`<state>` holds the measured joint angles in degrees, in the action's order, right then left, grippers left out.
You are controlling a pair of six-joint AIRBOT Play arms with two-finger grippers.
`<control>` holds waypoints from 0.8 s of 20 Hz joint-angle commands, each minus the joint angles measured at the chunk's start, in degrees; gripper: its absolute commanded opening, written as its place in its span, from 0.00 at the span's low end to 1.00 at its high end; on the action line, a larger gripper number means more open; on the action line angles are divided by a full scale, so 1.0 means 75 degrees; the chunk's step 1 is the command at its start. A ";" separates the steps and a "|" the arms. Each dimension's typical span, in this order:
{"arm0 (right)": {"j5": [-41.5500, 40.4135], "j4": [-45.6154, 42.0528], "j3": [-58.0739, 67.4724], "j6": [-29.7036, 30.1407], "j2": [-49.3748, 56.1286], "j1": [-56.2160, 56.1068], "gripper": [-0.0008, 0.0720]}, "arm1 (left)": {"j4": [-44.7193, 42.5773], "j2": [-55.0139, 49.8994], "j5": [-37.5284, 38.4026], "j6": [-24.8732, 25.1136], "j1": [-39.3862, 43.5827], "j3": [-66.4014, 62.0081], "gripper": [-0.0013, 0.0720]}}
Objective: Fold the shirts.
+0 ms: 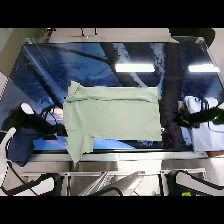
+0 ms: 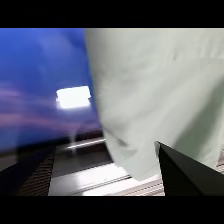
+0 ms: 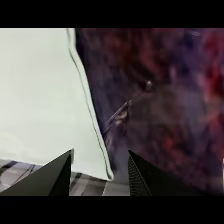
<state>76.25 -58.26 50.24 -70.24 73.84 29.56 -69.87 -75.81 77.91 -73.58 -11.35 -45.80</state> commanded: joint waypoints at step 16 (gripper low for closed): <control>-0.1026 0.2256 -0.2148 0.1489 0.0968 -0.1271 0.53 | 0.2480 0.0280 -0.2250 0.1722 -0.0545 0.1294 0.04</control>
<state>70.72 -46.19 34.22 -61.84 79.99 22.41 -52.42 -73.78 60.84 -61.39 -14.68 -36.12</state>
